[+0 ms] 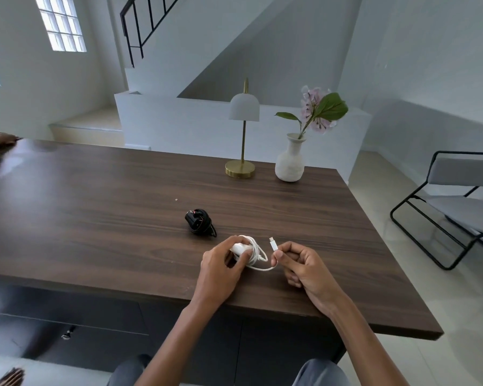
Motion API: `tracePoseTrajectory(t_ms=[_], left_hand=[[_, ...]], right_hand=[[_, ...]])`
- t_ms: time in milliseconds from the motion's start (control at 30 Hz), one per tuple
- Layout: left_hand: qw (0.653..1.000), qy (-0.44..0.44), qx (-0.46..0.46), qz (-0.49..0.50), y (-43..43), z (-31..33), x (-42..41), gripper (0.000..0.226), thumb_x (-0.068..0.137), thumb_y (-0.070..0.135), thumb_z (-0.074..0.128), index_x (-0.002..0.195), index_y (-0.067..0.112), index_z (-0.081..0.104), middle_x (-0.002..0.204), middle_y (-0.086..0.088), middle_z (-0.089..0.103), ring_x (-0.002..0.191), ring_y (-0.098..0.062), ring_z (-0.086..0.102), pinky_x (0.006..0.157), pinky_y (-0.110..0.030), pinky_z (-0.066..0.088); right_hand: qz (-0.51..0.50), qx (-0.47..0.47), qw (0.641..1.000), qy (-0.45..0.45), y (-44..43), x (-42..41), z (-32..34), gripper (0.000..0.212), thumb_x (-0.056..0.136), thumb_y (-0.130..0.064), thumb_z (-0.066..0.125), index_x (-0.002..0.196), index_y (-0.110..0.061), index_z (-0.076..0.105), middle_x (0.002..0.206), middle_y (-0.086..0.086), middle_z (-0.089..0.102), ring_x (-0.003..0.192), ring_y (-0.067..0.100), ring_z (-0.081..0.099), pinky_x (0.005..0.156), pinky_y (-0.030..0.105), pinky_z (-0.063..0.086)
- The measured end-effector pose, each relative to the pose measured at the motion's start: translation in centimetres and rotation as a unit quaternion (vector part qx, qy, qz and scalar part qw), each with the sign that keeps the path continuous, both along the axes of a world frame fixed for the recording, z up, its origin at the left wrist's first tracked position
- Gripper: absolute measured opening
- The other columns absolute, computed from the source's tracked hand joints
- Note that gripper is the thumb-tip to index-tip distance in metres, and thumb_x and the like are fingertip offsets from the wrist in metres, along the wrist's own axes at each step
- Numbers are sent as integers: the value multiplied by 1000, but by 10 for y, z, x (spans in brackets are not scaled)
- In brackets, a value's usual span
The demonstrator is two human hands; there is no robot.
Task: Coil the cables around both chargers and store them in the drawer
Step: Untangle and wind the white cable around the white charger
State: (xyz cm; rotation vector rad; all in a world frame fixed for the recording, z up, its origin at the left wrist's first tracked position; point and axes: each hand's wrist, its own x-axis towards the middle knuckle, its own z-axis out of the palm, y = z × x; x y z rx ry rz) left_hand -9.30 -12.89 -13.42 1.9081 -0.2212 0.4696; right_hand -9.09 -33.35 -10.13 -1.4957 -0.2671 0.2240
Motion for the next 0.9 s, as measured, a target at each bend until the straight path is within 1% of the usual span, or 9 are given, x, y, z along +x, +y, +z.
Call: tracePoseTrajectory(t_ms=[133,200,333,467,533,600,667,800,900], left_hand=[[998,24,-11,-62,12,4,4,13,94,16,71,105,22,70,107,10,75,105,-10,73,97,-40,58],[996,22,-18,-81,16,5,3,15,93,11,71,105,19,68,109,7,74,108,-11,72,98,-37,57],[994,40,-47,-85,18,4,4,26,88,6,75,107,14,60,108,-2,74,107,-12,72,97,-33,58],[990,72,-80,-86,19,3,7,42,85,6,79,115,17,53,114,1,74,111,-7,71,101,-30,56],[989,79,-92,-89,20,1,9,41,84,5,80,116,16,56,116,0,74,112,-8,71,103,-33,55],[988,83,-95,-94,21,0,10,39,84,6,80,115,15,58,117,-2,74,114,-10,70,104,-36,55],[987,84,-94,-99,21,0,10,38,85,7,80,115,15,60,118,-2,74,115,-10,70,104,-37,55],[988,74,-78,-108,21,0,9,31,87,7,77,113,17,65,118,2,74,115,-9,69,104,-36,54],[989,71,-70,-112,21,1,9,30,87,8,77,112,22,67,118,4,73,116,-9,69,105,-36,54]], right_hand=[[-22,-27,999,7,6,3,-1,16,96,-21,65,94,-5,65,84,9,69,46,7,28,43,20,23],[-47,-50,998,10,10,5,-2,16,96,-22,66,93,-6,67,80,7,70,45,6,28,42,19,23],[-106,-97,989,-24,21,11,-4,12,94,-18,69,92,-7,72,73,5,72,38,-1,43,40,10,31],[-125,-114,984,-48,24,13,-6,10,92,-12,70,91,-2,73,73,8,74,40,-4,53,42,6,38],[-122,-130,982,-56,24,14,-7,9,91,-13,72,88,-5,75,73,8,76,45,-3,58,47,6,40],[-117,-142,981,-61,24,15,-9,7,89,-15,75,86,-9,76,74,5,78,60,4,70,61,11,48],[-112,-151,980,-67,24,15,-11,6,87,-19,76,84,-13,78,75,3,79,74,14,75,72,15,52],[-80,-140,984,-74,23,15,-10,6,87,-20,77,87,-14,79,78,6,79,81,22,76,80,20,55],[-64,-135,985,-86,24,15,-9,5,87,-16,75,89,-12,79,79,6,79,82,23,76,78,19,55]])
